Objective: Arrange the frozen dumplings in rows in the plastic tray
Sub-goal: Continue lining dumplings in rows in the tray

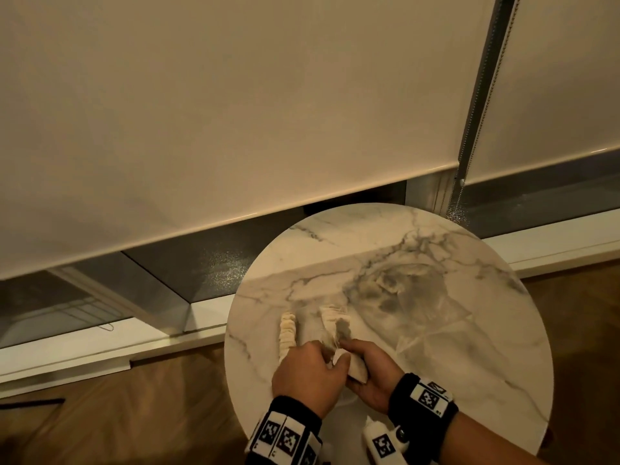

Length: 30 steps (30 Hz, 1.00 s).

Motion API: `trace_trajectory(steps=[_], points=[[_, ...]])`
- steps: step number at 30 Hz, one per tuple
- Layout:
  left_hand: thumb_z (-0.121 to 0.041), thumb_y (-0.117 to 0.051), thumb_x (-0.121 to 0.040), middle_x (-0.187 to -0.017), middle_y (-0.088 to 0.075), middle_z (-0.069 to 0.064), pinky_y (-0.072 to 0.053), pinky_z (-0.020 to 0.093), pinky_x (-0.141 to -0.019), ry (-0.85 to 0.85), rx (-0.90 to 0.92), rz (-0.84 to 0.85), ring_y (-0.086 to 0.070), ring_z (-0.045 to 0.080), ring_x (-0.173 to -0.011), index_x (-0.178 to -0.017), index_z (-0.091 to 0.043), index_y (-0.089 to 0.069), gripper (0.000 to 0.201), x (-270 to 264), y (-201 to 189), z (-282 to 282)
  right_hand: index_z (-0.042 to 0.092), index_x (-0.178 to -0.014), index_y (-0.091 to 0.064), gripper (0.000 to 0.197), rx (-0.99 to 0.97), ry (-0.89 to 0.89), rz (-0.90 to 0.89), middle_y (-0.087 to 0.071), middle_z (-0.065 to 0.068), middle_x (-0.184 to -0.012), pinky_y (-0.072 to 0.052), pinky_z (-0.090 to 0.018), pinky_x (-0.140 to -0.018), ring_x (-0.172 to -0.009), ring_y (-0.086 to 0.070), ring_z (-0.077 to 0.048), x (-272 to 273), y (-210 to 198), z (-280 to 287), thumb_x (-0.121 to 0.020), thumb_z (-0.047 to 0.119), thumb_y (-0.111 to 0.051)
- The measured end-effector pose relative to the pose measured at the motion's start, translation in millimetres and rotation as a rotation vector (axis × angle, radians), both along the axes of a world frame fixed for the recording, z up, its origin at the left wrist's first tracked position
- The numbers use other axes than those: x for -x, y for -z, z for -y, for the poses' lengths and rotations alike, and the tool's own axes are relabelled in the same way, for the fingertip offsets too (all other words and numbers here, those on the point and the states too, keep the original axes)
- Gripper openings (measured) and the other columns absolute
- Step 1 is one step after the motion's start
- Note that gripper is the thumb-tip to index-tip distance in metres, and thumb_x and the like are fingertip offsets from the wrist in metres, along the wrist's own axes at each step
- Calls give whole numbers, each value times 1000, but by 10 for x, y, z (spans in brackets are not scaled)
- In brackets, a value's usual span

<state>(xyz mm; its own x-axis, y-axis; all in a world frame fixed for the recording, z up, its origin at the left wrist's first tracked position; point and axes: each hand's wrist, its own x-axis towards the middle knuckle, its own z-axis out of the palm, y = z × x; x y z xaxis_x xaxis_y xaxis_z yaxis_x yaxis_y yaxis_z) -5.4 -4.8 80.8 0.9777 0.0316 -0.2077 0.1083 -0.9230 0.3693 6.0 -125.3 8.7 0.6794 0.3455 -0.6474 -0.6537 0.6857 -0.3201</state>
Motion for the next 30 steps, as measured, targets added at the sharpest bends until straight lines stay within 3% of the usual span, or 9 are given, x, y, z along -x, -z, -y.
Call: trace_trajectory(steps=[4,8,12,15,18,20,26,30], points=[[-55,-59,-78,-81,-70,-7,-55,31,-75,-46,82,-77,-66,16,-86,-78,-25,-66,31,7,129,23,-4,-112,-65,25,54,35,1,-72,-20,-91,-55,-35,-70,-76,-70,-27,-12,19,-46,-93,10,-58],[-49,-64,-81,-74,-69,-12,-54,27,-73,-54,153,-51,-65,6,-79,-77,-30,-68,20,7,195,-29,-9,-113,-64,26,50,82,-2,-72,-25,-97,-59,-35,-67,-79,-73,-31,-9,56,-50,-94,6,-54],[-45,-70,-82,-73,-69,-17,-53,24,-73,-28,267,5,-62,-4,-74,-80,-30,-74,16,0,226,-169,-9,-112,-65,23,116,114,30,-72,-25,-105,-58,-42,-81,-95,-70,-36,-19,82,11,-95,3,-53],[-40,-74,-84,-73,-70,-18,-52,22,-71,-30,302,15,-63,-6,-73,-82,-29,-75,11,11,256,-379,-6,-105,-66,18,260,116,5,-74,-16,-84,-55,-34,-62,-72,-66,-27,-27,134,89,-92,3,-59],[-39,-70,-88,-78,-69,-18,-51,19,-69,-30,247,-24,-63,-3,-73,-88,-31,-74,9,10,349,-689,-3,-107,-66,18,306,115,-26,-69,-14,-78,-52,-29,-54,-65,-61,-22,-10,204,163,-91,3,-61],[-41,-66,-91,-86,-68,-19,-48,16,-69,-25,153,-95,-62,-1,-77,-93,-36,-71,8,-22,442,-906,-2,-108,-67,19,329,99,-26,-68,-14,-79,-52,-29,-56,-63,-61,-21,5,245,203,-91,4,-62],[-44,-65,-90,-96,-61,-14,-49,24,-85,24,-14,-228,-57,6,-88,-85,-45,-65,5,-251,845,-1221,3,-93,-67,9,345,27,29,-68,-9,-71,-47,-29,-64,-67,-57,-19,96,197,235,-93,9,-61],[-48,-67,-88,-103,-59,-5,-44,23,-83,73,-102,-287,-58,13,-97,-98,-37,-75,16,-446,1021,-1241,2,-91,-65,7,327,2,37,-57,-15,-78,-43,-30,-63,-68,-49,-20,134,146,242,-91,9,-63]])
